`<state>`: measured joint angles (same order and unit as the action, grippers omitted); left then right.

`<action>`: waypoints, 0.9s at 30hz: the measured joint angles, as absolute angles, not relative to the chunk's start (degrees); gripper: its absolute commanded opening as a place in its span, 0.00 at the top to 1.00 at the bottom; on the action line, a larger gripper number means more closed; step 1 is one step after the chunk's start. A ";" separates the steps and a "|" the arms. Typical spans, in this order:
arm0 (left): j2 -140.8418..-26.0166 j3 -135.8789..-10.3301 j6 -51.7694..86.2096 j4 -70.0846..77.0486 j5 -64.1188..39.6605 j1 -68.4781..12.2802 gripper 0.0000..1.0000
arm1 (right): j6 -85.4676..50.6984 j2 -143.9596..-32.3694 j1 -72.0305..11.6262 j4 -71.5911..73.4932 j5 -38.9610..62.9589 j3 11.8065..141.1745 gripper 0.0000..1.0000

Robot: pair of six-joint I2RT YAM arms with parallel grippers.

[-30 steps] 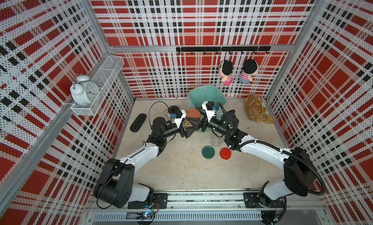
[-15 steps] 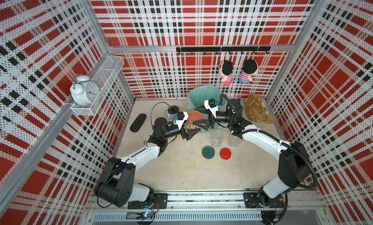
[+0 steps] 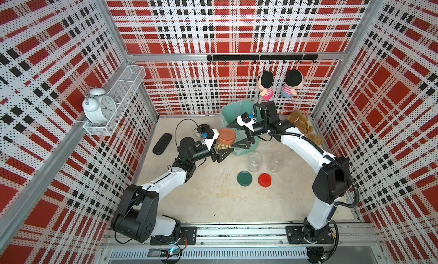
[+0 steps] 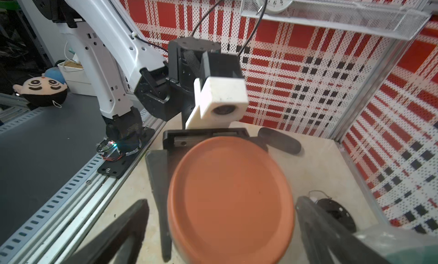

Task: Empty moldy peanuts from jars
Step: Unscrew the lid from the jar.

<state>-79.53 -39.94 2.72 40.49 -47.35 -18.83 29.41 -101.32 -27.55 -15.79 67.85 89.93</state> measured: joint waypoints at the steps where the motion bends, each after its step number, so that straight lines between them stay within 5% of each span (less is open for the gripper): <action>1: -79.53 -39.94 2.68 40.45 -47.62 -18.83 1.00 | 24.47 -99.02 -27.55 -9.41 66.54 84.55 0.00; 4: -79.53 -39.94 2.70 40.51 -47.57 -18.87 1.00 | 10.63 -93.58 -27.49 7.60 63.70 72.51 0.00; 13: -79.53 -39.94 2.57 40.49 -46.19 -18.92 1.00 | -13.89 -85.67 -28.75 36.93 49.47 62.28 0.00; 27: -79.57 -39.94 2.31 40.49 -43.48 -19.09 1.00 | -18.92 -83.88 -39.48 41.60 24.77 54.37 0.00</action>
<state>-79.57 -39.94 2.31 40.49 -43.48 -19.09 -18.92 -83.88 -39.48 41.60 24.77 54.37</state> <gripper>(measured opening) 0.872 0.998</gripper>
